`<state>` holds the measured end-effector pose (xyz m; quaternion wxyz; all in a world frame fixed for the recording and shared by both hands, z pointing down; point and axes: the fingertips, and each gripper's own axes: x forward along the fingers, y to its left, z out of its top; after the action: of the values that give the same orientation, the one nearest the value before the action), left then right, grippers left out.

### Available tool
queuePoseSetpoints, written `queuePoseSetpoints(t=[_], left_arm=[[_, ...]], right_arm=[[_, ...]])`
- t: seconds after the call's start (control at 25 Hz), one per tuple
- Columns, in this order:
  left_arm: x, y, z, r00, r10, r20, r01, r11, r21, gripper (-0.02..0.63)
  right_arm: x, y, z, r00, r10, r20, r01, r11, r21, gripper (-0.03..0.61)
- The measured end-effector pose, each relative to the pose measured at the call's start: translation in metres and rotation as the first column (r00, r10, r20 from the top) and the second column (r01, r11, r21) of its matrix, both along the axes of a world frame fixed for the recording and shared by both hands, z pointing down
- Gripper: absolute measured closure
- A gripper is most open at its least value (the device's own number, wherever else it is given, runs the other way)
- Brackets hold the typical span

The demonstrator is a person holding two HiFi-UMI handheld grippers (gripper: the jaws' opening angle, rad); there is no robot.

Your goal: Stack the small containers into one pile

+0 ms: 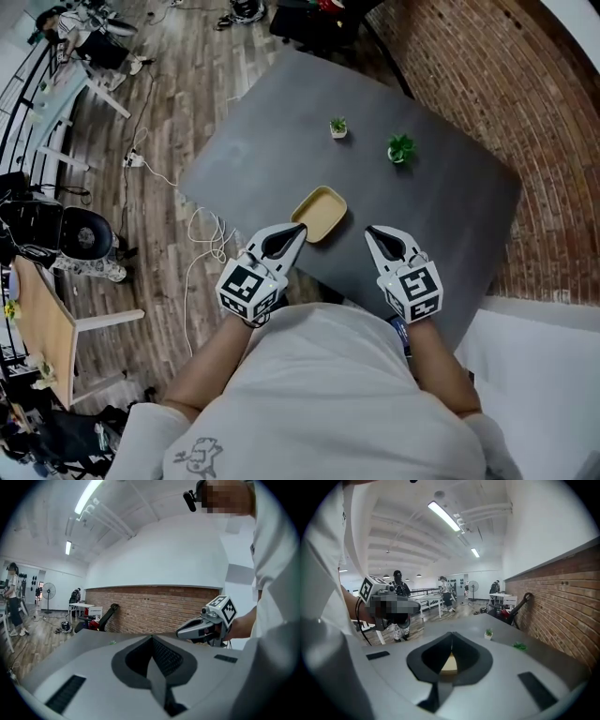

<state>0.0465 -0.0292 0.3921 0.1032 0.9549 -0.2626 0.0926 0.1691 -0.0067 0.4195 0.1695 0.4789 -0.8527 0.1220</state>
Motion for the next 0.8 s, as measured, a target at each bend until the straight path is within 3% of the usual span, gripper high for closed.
queuePoseSetpoints(t=[0.44, 0.8], left_arm=[[-0.085, 0.013, -0.021, 0.997, 0.052, -0.050, -0.051, 0.998, 0.033, 0.603], [-0.154, 0.024, -0.012, 0.992, 0.118, -0.046, -0.116, 0.993, 0.030, 0.603]], right_arm=[[-0.060, 0.014, -0.017, 0.996, 0.094, -0.009, -0.093, 0.995, 0.042, 0.572], [-0.127, 0.036, -0.027, 0.987, 0.160, -0.004, -0.159, 0.983, 0.095, 0.572]])
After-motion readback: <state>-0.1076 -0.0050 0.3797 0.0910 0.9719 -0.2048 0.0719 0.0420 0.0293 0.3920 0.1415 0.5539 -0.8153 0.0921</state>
